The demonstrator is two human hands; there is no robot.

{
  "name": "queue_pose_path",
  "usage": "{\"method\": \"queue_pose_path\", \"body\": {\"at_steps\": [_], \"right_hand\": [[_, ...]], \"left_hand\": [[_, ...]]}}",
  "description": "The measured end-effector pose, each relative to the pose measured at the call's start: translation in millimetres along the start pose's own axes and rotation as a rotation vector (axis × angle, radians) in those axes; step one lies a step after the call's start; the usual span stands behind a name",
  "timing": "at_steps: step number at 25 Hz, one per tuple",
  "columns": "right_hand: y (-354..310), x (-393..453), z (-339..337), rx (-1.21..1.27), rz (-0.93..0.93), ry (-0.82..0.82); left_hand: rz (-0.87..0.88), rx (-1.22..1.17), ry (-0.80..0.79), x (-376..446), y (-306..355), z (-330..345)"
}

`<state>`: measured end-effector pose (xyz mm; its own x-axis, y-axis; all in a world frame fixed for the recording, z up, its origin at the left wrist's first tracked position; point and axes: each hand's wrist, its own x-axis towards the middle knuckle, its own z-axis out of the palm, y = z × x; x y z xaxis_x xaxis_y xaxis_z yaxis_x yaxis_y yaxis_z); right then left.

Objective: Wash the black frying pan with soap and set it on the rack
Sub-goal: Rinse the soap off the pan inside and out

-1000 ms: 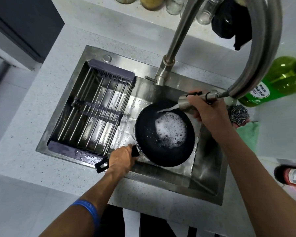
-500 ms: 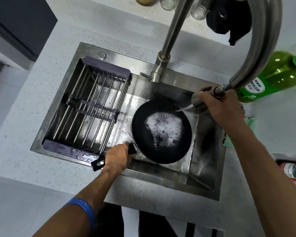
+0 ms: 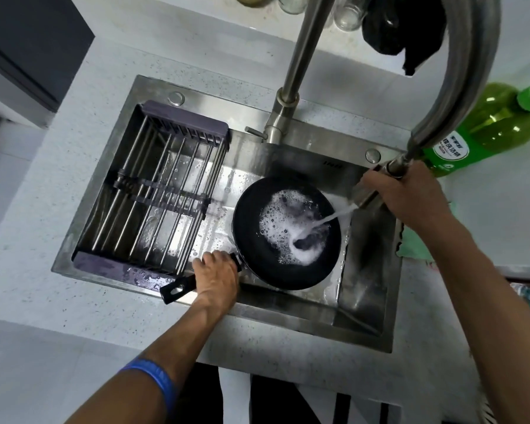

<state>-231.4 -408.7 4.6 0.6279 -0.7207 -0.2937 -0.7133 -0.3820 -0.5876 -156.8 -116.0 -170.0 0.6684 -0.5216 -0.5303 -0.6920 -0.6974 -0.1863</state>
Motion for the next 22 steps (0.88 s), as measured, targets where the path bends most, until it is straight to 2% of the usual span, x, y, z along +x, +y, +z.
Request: {"method": "queue_pose_path", "body": {"at_steps": [3, 6, 9, 16, 19, 21, 22], "right_hand": [[8, -10, 3, 0.045, -0.014, -0.074], [7, -14, 7, 0.207, 0.007, -0.145], [4, -11, -1, 0.301, 0.047, -0.216], [-7, -17, 6, 0.382, 0.053, -0.245], [-14, -18, 10, 0.404, 0.045, -0.249], [-15, -20, 12, 0.429, 0.068, -0.228], [-16, -20, 13, 0.441, 0.086, -0.223]], "left_hand": [[0.004, -0.011, -0.026, 1, 9, -2], [-0.001, -0.154, -0.086, 15, -3, -5], [0.002, -0.257, -0.057, 18, -9, -26], [0.002, -0.316, -0.091, -16, -25, -72], [-0.007, -0.426, -0.128, -24, -27, -82], [-0.112, -0.745, -0.233, -27, -30, -84], [-0.214, -1.065, -0.285, -25, -32, -82]]}}
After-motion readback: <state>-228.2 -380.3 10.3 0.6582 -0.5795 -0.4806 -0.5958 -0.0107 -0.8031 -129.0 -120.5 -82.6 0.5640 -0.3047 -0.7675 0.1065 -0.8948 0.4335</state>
